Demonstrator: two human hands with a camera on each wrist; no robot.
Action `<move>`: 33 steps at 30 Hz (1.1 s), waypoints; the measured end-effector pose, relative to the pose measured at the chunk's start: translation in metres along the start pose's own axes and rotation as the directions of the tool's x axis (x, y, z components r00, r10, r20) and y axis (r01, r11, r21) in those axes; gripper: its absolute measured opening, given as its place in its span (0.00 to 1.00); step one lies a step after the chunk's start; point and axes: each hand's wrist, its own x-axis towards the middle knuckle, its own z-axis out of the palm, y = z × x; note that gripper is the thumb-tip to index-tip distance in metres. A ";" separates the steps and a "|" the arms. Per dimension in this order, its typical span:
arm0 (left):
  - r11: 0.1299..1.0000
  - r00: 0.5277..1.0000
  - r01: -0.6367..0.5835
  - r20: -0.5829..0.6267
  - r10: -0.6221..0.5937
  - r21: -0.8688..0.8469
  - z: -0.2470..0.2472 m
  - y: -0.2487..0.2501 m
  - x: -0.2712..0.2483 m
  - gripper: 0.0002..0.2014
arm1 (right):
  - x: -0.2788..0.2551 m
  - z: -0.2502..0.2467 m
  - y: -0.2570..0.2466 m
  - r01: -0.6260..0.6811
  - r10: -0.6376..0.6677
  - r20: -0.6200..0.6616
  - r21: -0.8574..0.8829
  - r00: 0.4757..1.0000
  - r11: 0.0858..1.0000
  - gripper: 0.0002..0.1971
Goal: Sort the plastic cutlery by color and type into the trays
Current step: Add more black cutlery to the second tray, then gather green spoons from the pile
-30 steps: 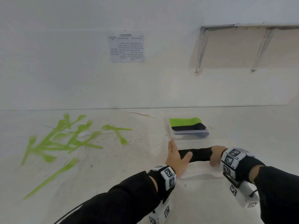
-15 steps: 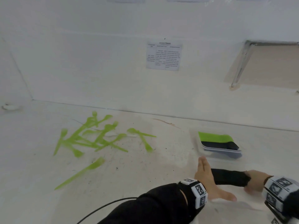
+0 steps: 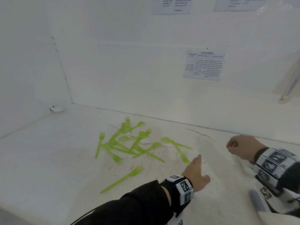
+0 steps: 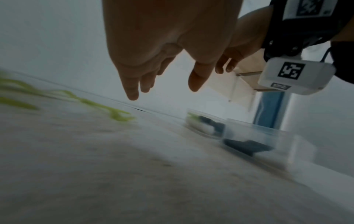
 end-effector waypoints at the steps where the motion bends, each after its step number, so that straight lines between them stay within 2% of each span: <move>1: 1.000 0.998 0.015 -0.056 -0.015 -0.004 -0.015 -0.013 -0.003 0.36 | 0.011 0.002 -0.027 0.048 -0.049 0.013 0.058 0.999 0.997 0.02; 3: 0.999 0.988 0.045 -0.148 -0.045 0.000 -0.041 -0.041 -0.010 0.35 | 0.034 0.013 -0.074 0.118 -0.125 0.049 0.119 0.991 0.986 0.07; 6: 0.994 0.969 0.107 -0.224 -0.103 0.008 -0.073 -0.080 -0.020 0.34 | 0.070 0.040 -0.134 0.216 -0.220 0.097 0.052 0.971 0.975 0.16; 9: 0.983 0.952 0.183 -0.252 -0.176 0.005 -0.095 -0.113 -0.030 0.34 | 0.094 0.066 -0.177 0.301 -0.304 0.166 0.044 0.938 0.953 0.22; 13: 0.966 0.941 0.255 -0.243 -0.235 0.053 -0.112 -0.144 -0.041 0.33 | 0.116 0.095 -0.215 0.356 -0.341 0.306 0.005 0.889 0.934 0.31; 17: 0.960 0.945 0.267 -0.222 -0.241 0.090 -0.120 -0.156 -0.045 0.33 | 0.132 0.114 -0.227 0.334 -0.301 0.304 -0.061 0.904 0.940 0.29; 20: 0.964 0.951 0.245 -0.219 -0.219 0.100 -0.123 -0.157 -0.044 0.31 | 0.138 0.111 -0.229 0.330 -0.305 0.331 -0.021 0.893 0.944 0.23; 22: 0.966 0.955 0.230 -0.217 -0.201 0.115 -0.125 -0.156 -0.042 0.30 | 0.142 0.107 -0.227 0.301 -0.292 0.302 0.017 0.908 0.954 0.19; 26: 0.960 0.960 0.221 -0.212 -0.184 0.170 -0.130 -0.156 -0.035 0.25 | 0.145 0.112 -0.217 0.234 -0.238 0.265 0.047 0.935 0.971 0.19; 31: 0.926 0.954 0.277 -0.192 -0.232 0.258 -0.136 -0.158 -0.024 0.22 | 0.144 0.116 -0.206 0.337 -0.350 0.161 0.101 0.923 0.936 0.16; 33: 0.915 0.946 0.302 -0.203 -0.253 0.267 -0.137 -0.157 -0.018 0.22 | 0.137 0.118 -0.201 0.412 -0.409 0.242 0.041 0.880 0.910 0.19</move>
